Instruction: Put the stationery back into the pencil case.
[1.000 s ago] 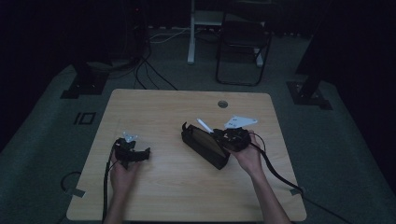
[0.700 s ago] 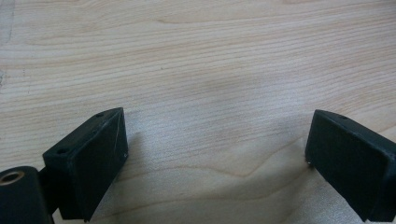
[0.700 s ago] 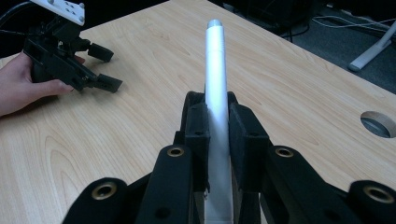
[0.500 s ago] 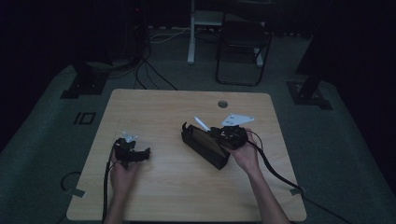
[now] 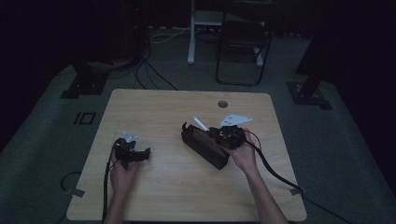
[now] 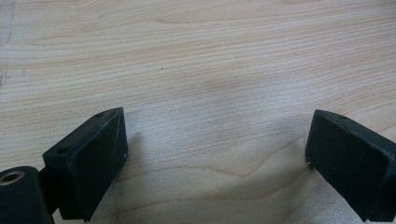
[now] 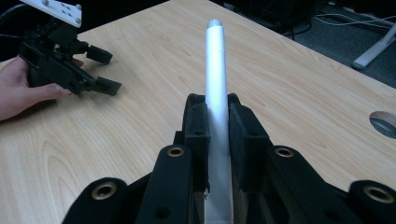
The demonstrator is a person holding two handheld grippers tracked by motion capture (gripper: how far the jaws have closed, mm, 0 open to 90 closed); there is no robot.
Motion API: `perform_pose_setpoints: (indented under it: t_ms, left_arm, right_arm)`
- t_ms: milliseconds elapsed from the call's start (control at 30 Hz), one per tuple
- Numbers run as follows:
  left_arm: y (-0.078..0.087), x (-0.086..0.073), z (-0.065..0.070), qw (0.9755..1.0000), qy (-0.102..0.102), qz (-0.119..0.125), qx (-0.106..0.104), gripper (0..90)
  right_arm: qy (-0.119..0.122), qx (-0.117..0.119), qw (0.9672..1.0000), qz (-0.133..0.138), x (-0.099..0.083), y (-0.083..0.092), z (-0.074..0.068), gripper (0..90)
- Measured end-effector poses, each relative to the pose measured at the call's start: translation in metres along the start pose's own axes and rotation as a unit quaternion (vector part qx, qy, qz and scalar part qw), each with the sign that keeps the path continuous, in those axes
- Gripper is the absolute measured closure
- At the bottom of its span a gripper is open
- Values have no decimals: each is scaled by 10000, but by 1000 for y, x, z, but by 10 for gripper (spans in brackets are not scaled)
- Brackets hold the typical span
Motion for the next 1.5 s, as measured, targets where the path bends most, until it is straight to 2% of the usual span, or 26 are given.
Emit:
perform_pose_setpoints:
  t_ms: [1233, 1500]
  left_arm:
    - [0, 0, 0, 10000, -9, -1, 3, 62]
    - [0, 0, 0, 10000, 11, 17, 3, 62]
  right_arm:
    - [32, 64, 9994, -335, -13, -27, 1, 786]
    - [-99, 98, 9991, -391, -20, -32, 5, 786]
Point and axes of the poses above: each handheld gripper's, and its own axes: y roughly backward along the jaws, x roughly out of its top, z roughly to its right, the point moved 2 cm from there along -y, roughly forward along the jaws, and after that the axes turned 5 degrees about y, right-handed, at the moved point
